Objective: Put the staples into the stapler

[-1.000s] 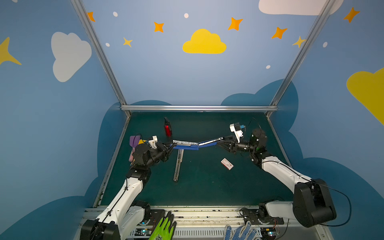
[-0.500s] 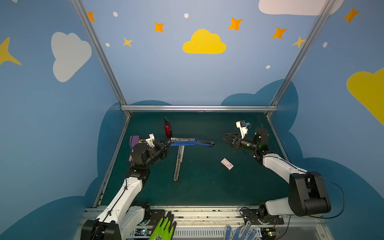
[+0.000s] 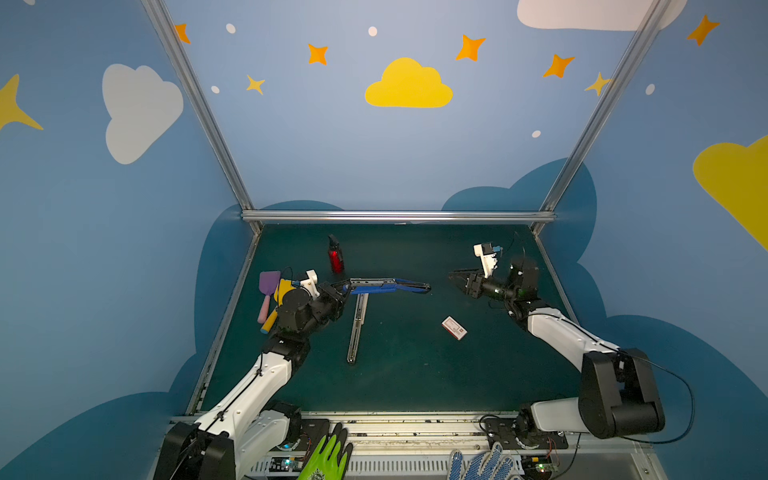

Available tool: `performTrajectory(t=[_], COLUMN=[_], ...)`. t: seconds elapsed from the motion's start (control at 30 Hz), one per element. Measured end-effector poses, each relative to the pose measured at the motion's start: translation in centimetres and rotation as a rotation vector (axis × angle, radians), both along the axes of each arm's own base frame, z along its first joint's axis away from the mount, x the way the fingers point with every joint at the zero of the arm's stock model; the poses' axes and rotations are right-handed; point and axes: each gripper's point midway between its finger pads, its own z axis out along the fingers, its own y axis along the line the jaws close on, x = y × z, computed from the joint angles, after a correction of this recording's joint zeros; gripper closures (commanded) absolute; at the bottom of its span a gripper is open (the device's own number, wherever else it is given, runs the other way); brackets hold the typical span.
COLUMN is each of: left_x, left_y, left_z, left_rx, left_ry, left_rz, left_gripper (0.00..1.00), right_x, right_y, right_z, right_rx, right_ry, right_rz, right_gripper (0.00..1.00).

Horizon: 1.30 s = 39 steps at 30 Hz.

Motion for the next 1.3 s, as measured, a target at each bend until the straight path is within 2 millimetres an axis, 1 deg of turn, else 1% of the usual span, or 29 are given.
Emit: performTrajectory(t=[0.1, 0.2, 0.3, 0.4, 0.57, 0.67, 0.8, 0.87, 0.93, 1.0, 1.13, 1.23, 1.3], left_x=[0.5, 1.1, 1.4, 1.5, 1.8, 1.6, 1.2, 0.9, 0.6, 0.3, -0.1, -0.4, -0.5], left_y=[-0.6, -1.4, -2.0, -3.0, -4.4, -5.3, -6.2, -6.7, -7.1, -7.4, -7.8, -7.9, -7.9], left_z=[-1.4, -3.2, -4.7, -5.6, -6.5, -7.3, -8.4, -9.1, -9.8, -10.6, -12.0, -13.1, -13.5], left_rx=[0.026, 0.056, 0.092, 0.123, 0.134, 0.157, 0.182, 0.198, 0.214, 0.229, 0.252, 0.270, 0.271], left_ry=[0.010, 0.031, 0.041, 0.036, 0.022, 0.022, 0.034, 0.045, 0.057, 0.072, 0.095, 0.117, 0.124], left_rz=[0.017, 0.027, 0.043, 0.041, 0.036, 0.028, 0.011, 0.001, -0.007, -0.014, -0.024, -0.030, -0.027], left_gripper=[0.96, 0.96, 0.96, 0.96, 0.96, 0.96, 0.96, 0.96, 0.96, 0.96, 0.96, 0.96, 0.96], right_x=[-0.8, -1.6, -2.7, -3.7, -5.0, -5.4, -5.4, -4.9, -4.1, -3.2, -2.4, -2.3, -2.6], right_y=[0.1, 0.5, 1.0, 1.7, 3.0, 3.5, 3.4, 3.4, 3.6, 4.0, 4.3, 4.4, 4.5], right_z=[0.3, -0.2, -1.7, -3.1, -4.5, -6.2, -9.2, -10.7, -11.5, -12.3, -14.1, -15.4, -16.2], right_rx=[-0.001, -0.005, -0.018, -0.036, -0.066, -0.089, -0.126, -0.150, -0.166, -0.177, -0.200, -0.218, -0.229], right_ry=[-0.013, -0.001, 0.035, 0.087, 0.142, 0.200, 0.313, 0.386, 0.426, 0.470, 0.543, 0.600, 0.632], right_rz=[-0.002, 0.007, 0.019, 0.038, 0.076, 0.088, 0.073, 0.061, 0.055, 0.054, 0.056, 0.059, 0.065], right_gripper=[0.49, 0.49, 0.49, 0.50, 0.50, 0.51, 0.57, 0.63, 0.65, 0.66, 0.68, 0.68, 0.68])
